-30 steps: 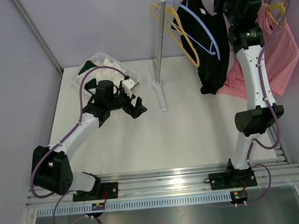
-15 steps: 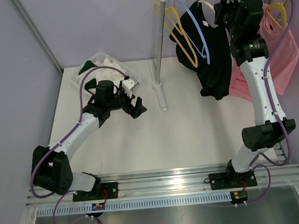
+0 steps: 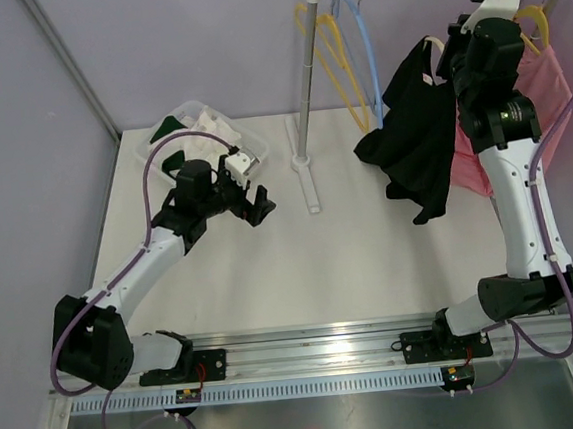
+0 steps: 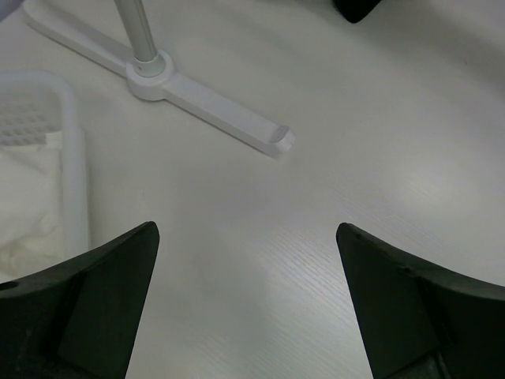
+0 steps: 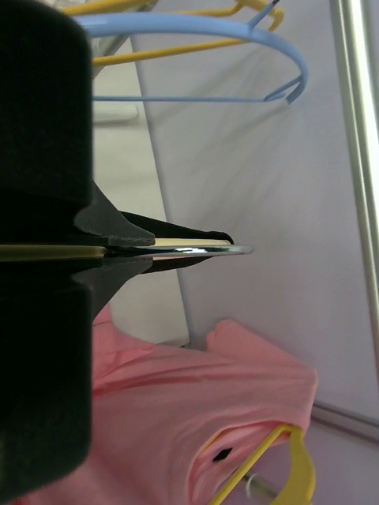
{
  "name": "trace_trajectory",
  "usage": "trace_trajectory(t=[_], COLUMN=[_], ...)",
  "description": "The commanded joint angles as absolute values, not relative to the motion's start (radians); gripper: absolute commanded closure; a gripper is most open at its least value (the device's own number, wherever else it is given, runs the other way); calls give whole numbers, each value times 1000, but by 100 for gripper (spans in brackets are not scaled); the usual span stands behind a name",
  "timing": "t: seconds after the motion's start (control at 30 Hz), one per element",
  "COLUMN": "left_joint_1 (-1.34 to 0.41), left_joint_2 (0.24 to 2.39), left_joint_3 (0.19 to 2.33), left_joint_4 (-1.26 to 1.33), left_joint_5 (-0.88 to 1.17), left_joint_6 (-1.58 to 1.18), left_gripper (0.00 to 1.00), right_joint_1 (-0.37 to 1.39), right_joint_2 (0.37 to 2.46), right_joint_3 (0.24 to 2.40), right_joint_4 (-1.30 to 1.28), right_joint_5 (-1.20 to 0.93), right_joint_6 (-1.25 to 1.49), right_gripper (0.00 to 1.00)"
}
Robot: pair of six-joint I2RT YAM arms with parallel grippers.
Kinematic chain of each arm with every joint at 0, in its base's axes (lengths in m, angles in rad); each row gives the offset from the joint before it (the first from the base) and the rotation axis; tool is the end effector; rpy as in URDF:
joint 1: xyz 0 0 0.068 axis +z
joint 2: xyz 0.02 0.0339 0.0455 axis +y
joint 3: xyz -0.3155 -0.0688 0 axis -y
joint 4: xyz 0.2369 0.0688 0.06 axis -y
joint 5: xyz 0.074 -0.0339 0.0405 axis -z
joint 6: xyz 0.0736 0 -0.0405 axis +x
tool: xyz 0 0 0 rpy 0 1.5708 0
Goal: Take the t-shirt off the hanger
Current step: Grab a hanger with a tshirt on it with the right arm, then remove the tshirt from the hanger
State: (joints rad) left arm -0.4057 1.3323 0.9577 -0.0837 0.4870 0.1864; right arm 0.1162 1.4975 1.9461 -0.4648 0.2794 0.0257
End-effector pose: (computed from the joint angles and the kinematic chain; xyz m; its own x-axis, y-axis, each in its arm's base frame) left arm 0.2736 -0.1550 0.3277 -0.2634 0.2914 -0.9196 0.7970 0.6028 -0.0373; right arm 0.3292 0.0180 0.5826 -0.0119 0.0235 -0.9997 0.1628 0.9864 0.0212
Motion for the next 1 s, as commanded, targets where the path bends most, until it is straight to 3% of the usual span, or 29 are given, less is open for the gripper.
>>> trace_trajectory(t=[0.0, 0.27, 0.57, 0.97], left_joint_1=[-411, -408, -408, -411], left_joint_2=[1224, 1040, 882, 854], left_joint_3=[914, 836, 712, 684], left_joint_4=[49, 109, 216, 224], left_joint_5=[390, 321, 517, 663], left_joint_6=[163, 160, 178, 199], left_gripper=[1, 1, 1, 1], right_joint_1=[120, 121, 120, 121], right_joint_2=[1370, 1197, 1160, 773], right_joint_3=[1918, 1806, 1769, 1130], right_joint_4=[-504, -601, -822, -546], right_joint_5=[367, 313, 242, -77], right_joint_6=[66, 127, 202, 285], right_gripper=[100, 100, 100, 100])
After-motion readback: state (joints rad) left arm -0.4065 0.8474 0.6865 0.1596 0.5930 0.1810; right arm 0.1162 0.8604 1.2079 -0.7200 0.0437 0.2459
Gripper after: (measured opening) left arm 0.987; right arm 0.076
